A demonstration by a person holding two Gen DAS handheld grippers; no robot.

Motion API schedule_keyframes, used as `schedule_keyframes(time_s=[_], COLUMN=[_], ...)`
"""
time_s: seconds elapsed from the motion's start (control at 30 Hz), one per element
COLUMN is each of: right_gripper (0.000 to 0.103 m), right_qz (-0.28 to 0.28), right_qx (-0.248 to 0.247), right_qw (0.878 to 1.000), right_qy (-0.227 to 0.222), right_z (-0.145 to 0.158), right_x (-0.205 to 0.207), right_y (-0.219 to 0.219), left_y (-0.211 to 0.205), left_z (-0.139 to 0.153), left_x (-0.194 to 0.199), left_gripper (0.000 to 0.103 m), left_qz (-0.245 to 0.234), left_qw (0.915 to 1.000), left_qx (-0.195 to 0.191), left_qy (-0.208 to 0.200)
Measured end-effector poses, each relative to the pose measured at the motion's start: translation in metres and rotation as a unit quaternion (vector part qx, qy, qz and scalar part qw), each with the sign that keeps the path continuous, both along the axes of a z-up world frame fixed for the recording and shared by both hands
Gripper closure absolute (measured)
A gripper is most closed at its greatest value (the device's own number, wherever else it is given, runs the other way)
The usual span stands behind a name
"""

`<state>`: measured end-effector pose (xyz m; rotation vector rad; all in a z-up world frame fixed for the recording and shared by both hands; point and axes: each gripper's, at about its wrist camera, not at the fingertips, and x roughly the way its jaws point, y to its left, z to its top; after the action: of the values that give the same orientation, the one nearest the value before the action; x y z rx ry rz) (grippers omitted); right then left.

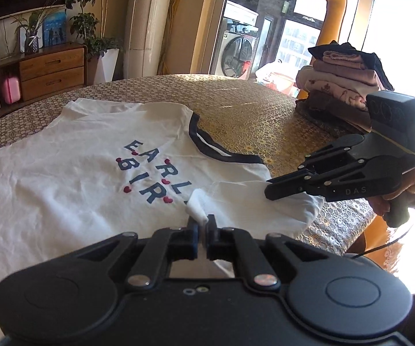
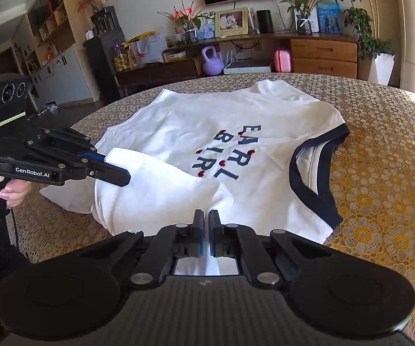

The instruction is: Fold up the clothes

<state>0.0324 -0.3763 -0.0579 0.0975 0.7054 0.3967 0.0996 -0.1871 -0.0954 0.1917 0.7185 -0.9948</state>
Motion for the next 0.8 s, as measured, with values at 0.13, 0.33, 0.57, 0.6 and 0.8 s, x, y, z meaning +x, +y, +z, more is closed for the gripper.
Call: schedule_keyframes(time_s=[0.13, 0.33, 0.57, 0.6, 0.8], right_gripper=[0.100, 0.100, 0.098, 0.097, 0.094], right_qz=[-0.027, -0.037, -0.040, -0.038, -0.029], right_qx=[-0.004, -0.010, 0.000, 0.001, 0.007], right_qw=[1.000, 0.999, 0.999, 0.999, 0.999], right_qy=[0.002, 0.023, 0.025, 0.026, 0.028], right_z=[-0.010, -0.032, -0.031, -0.030, -0.022], right_x=[0.022, 0.039, 0.031, 0.029, 0.013], right_y=[-0.005, -0.006, -0.016, -0.019, -0.036], left_y=[-0.008, -0.016, -0.008, -0.004, 0.008], left_z=[-0.015, -0.044, -0.035, -0.032, -0.001], left_x=[0.022, 0.038, 0.033, 0.032, 0.016], left_gripper=[0.000, 0.000, 0.000, 0.000, 0.000], left_qz=[0.031, 0.044, 0.046, 0.052, 0.045], left_qw=[0.9994, 0.9977, 0.9974, 0.9973, 0.9984], left_qx=[0.013, 0.049, 0.056, 0.052, 0.011], left_qy=[0.004, 0.016, 0.002, -0.001, -0.033])
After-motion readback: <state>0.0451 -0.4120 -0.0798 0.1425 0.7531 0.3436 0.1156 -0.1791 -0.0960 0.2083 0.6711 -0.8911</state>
